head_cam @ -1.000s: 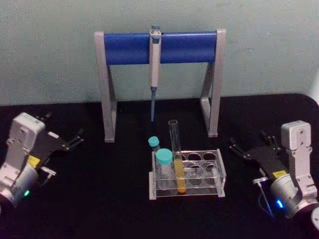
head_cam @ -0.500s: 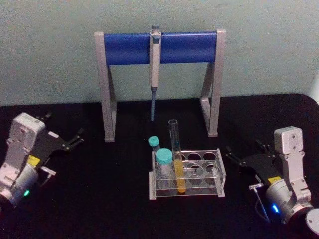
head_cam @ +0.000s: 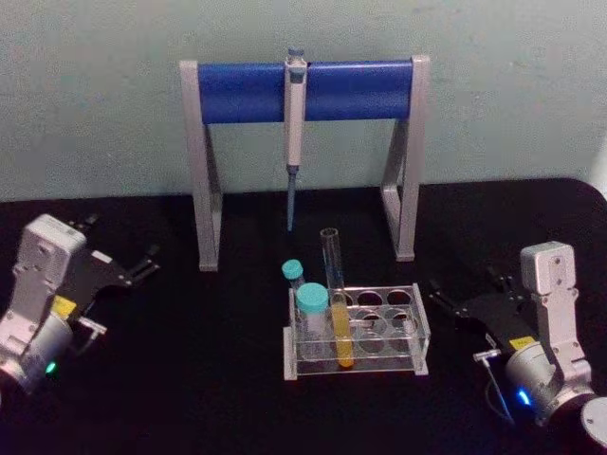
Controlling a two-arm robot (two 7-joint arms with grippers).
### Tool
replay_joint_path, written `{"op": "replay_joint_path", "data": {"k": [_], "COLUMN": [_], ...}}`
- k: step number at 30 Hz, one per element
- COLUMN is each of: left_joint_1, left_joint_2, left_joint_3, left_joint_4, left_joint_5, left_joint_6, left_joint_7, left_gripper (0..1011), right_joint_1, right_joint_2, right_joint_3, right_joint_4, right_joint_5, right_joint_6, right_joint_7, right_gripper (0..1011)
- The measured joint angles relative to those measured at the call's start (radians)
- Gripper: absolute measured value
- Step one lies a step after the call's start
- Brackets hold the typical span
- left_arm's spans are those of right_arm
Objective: Pick up the test tube from the test tube rack, shake it, then place it back into the test tube rack.
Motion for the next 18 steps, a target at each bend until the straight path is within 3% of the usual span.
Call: {"op": "replay_joint_path", "data": {"k": [18], "left_joint_1": [0.0], "left_joint_2": [0.0], "left_joint_3": [0.0], "left_joint_4": [0.0], "left_joint_5": [0.0], "left_joint_6": [0.0], "left_joint_7": [0.0], "left_gripper": [1001], "right_joint_1": [-0.001], "right_joint_2": [0.002], "right_joint_3": [-0.002], "right_joint_4": [-0.002], "right_joint_5": [0.001], "right_joint_6": [-0.001], "right_joint_7": [-0.001], "right_gripper": [1000]}}
